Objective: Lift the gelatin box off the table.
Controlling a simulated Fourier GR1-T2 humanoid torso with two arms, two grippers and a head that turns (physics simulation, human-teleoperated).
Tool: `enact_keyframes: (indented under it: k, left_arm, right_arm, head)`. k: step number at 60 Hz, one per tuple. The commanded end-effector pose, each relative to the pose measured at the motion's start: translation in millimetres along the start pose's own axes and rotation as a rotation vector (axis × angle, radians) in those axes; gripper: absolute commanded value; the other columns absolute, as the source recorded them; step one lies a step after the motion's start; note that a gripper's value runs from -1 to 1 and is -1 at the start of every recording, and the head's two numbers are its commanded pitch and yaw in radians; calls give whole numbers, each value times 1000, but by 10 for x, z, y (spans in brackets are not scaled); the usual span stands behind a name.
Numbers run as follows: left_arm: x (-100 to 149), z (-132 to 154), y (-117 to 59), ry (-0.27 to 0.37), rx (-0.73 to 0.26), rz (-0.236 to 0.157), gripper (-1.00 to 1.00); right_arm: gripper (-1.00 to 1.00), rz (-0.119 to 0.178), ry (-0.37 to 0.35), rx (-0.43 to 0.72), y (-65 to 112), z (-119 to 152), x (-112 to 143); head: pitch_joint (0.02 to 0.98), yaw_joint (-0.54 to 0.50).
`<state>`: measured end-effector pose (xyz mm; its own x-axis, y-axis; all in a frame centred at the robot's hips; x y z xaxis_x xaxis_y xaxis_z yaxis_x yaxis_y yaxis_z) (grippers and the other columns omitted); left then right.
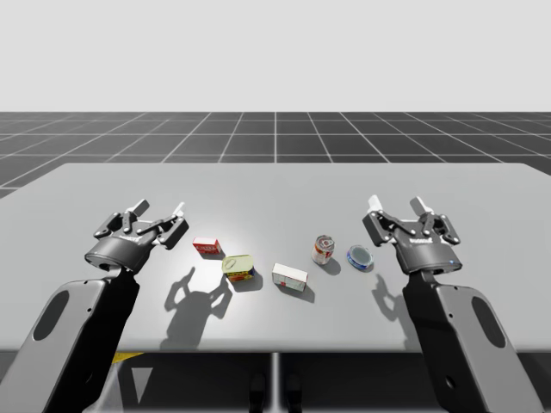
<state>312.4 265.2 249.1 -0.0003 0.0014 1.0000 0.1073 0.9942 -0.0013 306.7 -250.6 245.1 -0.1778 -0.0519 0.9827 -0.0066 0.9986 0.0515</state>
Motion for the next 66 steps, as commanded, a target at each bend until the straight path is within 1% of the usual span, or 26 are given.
enact_keyframes:
  k: [1, 2, 5, 7, 9, 11, 14, 15, 21, 23, 25, 29, 31, 34, 39, 42, 43, 45, 47, 49, 50, 51, 55, 58, 66]
  left_arm:
    - [-1, -1, 0, -1, 1, -4, -1000]
    - [0, 1, -2, -1, 0, -4, -1000]
    - [0, 1, -1, -2, 1, -4, -1000]
    - [1, 2, -1, -2, 1, -4, -1000]
    - [1, 2, 0, -2, 2, -4, -1000]
    - [1, 2, 0, -2, 2, -4, -1000]
    - [1, 2, 0, -2, 3, -5, -1000]
    - [2, 2, -1, -2, 3, -6, -1000]
    - [1, 0, -2, -1, 3, -8, -1000]
    - [2, 1, -1, -1, 3, -8, -1000]
    - [1, 0, -1, 0, 3, -8, -1000]
    - [0, -1, -1, 1, 4, -10, -1000]
    - [1, -1, 0, 1, 5, -12, -1000]
    - [-1, -2, 0, 1, 6, -14, -1000]
    - [-1, -3, 0, 2, 6, -16, -1000]
    - [0, -5, 0, 4, 5, -16, -1000]
    - [0, -6, 0, 5, 4, -16, -1000]
    - [-2, -8, 2, 7, 4, -17, -1000]
    - [-8, -13, 4, 12, 5, -17, -1000]
    - [-11, -16, 5, 14, 5, -17, -1000]
    - [-17, -21, 8, 19, 5, -18, -1000]
    - [-18, -22, 7, 20, 6, -18, -1000]
    - [-20, -23, 9, 21, 6, -17, -1000]
    - [-18, -23, 8, 22, 7, -17, -1000]
    - [-13, -20, 2, 23, 4, -16, -1000]
  right_arm:
    - [-1000, -10, -8, 4, 14, 19, -1]
    - [-1000, 2, -11, -4, 8, 13, -3]
    - [-1000, -11, -1, -7, 9, -3, 5]
    - [-1000, -1, 7, -8, 4, -5, 13]
    - [-1000, -15, 22, 14, -12, -3, 15]
    - [-1000, -17, 32, 17, -15, -7, 14]
    - [-1000, -3, 29, 7, -16, -10, 12]
    - [-1000, 0, 30, 10, -15, -12, 12]
    - [-1000, 1, 39, 16, -10, -15, 11]
    - [-1000, 9, 35, 23, -9, -13, 8]
    - [-1000, 12, 34, 21, -8, -12, 8]
    - [-1000, 12, 34, 22, -10, -13, 8]
    - [-1000, 13, 35, 23, -9, -13, 9]
    - [-1000, 13, 37, 26, -11, -11, 8]
    - [-1000, 19, 43, 44, -9, -5, 0]
    - [-1000, 40, 46, 56, -8, -1, -8]
    - [-1000, 51, 49, 64, -7, 5, -11]
    - [-1000, 49, 52, 71, -4, 7, -14]
    - [-1000, 39, 62, 93, 2, 16, -16]
    - [-1000, 39, 67, 101, 3, 19, -18]
    - [-1000, 30, 76, 107, 3, 22, -17]
    - [-1000, 29, 76, 108, 5, 23, -18]
    - [-1000, 39, 74, 119, 14, 29, -23]
    - [-1000, 37, 78, 125, 27, 33, -26]
    - [-1000, 47, 80, 133, 49, 30, -42]
  head:
    - [83, 4]
    - [83, 5]
    - [86, 4]
    - [91, 4]
    - [102, 5]
    - [118, 5]
    - [139, 4]
    - [166, 5]
    - [256, 8]
    - [307, 14]
    - [332, 19]
    - [403, 28]
    - [460, 37]
    - [496, 45]
    - [578, 81]
    - [600, 102]
    - [625, 123]
    - [643, 138]
    - [673, 162]
    - [692, 178]
    - [723, 203]
    - [732, 211]
    - [768, 250]
    - [791, 278]
    - [794, 321]
